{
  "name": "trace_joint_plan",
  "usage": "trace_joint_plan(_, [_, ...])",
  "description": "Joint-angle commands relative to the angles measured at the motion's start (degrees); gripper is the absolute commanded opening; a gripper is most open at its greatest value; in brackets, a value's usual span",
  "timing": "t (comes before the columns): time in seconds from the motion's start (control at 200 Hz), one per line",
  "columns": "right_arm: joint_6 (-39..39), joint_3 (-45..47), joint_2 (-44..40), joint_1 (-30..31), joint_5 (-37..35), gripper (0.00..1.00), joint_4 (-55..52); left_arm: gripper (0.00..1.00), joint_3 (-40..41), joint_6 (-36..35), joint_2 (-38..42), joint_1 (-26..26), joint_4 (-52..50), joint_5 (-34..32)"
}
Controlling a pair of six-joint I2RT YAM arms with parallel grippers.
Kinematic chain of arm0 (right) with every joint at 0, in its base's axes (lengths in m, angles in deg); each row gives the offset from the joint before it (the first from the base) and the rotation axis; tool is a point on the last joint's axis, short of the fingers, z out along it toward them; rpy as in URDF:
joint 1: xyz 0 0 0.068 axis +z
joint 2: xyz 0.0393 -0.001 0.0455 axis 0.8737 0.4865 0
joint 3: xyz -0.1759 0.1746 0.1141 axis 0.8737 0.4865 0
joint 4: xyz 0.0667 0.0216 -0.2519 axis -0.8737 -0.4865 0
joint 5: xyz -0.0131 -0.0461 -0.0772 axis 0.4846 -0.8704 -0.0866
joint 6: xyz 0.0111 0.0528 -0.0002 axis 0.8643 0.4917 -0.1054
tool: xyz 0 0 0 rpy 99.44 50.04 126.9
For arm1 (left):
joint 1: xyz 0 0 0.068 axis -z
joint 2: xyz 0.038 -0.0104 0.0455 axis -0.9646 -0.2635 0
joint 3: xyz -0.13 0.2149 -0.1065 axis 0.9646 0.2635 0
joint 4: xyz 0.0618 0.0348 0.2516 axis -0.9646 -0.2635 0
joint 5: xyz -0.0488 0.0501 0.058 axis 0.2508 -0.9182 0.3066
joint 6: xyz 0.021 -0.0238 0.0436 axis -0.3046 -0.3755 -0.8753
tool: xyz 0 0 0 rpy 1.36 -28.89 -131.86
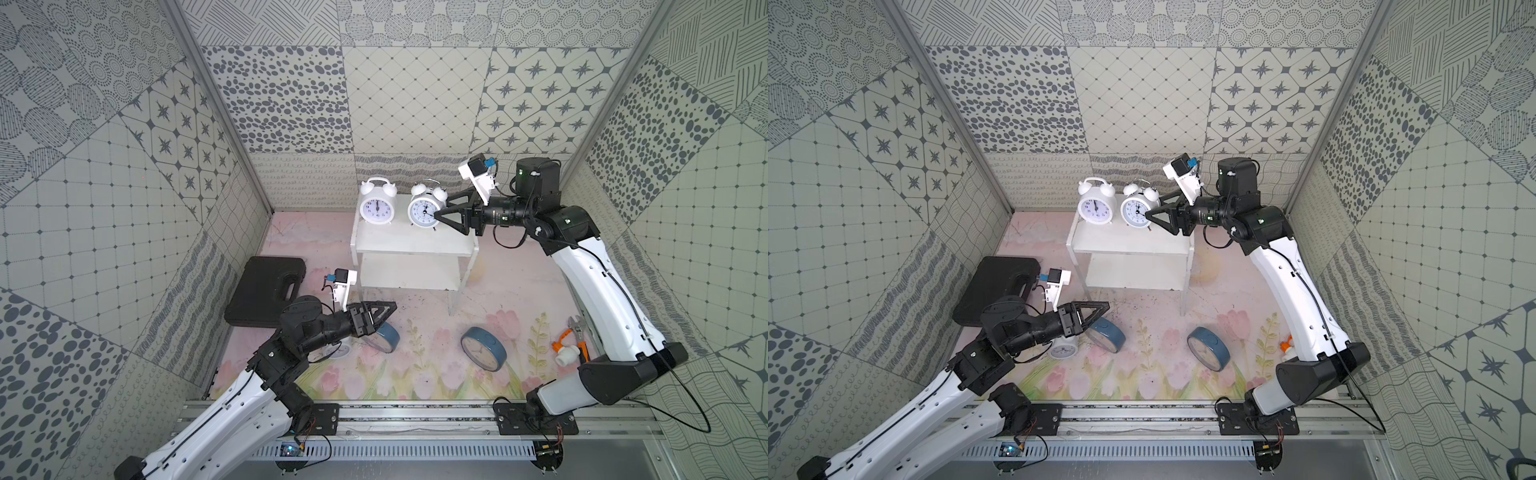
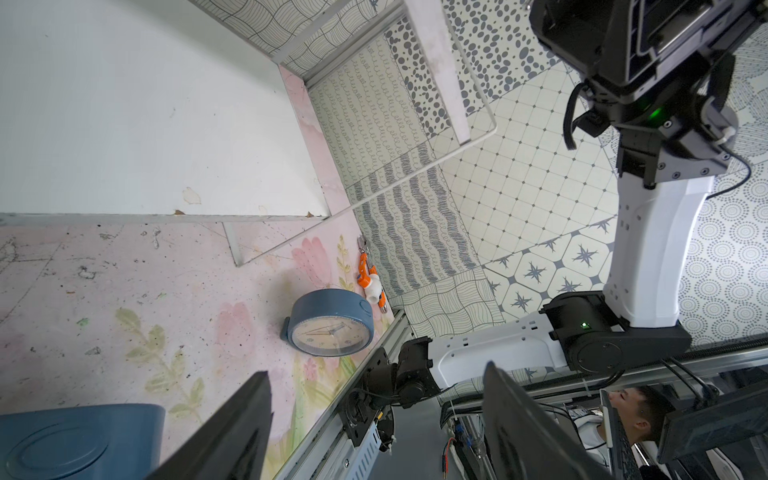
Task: Place the alarm clocks on the shelf by style
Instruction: Place the alarm on the shelf.
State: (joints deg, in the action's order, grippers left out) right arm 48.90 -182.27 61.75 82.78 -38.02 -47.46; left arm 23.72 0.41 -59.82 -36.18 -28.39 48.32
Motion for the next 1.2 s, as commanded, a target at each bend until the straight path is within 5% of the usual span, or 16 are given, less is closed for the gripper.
trace_joint_plan(0.0, [-3.29,-2.47,0.18,-1.37,3.39,0.41,3.20,0.82,0.27,-1.87,-1.55,-0.05,1.01,-0.58])
trace_joint_plan(0.595, [-5.16,-0.95,1.70,-2.29,-5.70,0.46,3.27,0.82,0.37,-2.00,-4.75,-0.07,3.26,0.65])
trace_joint_plan(1.196, [-6.13,-0.65,2.71,-2.31,-6.36,0.51,0.82,0.81,0.43,-2.12,-4.75,-0.06,3.25,0.30])
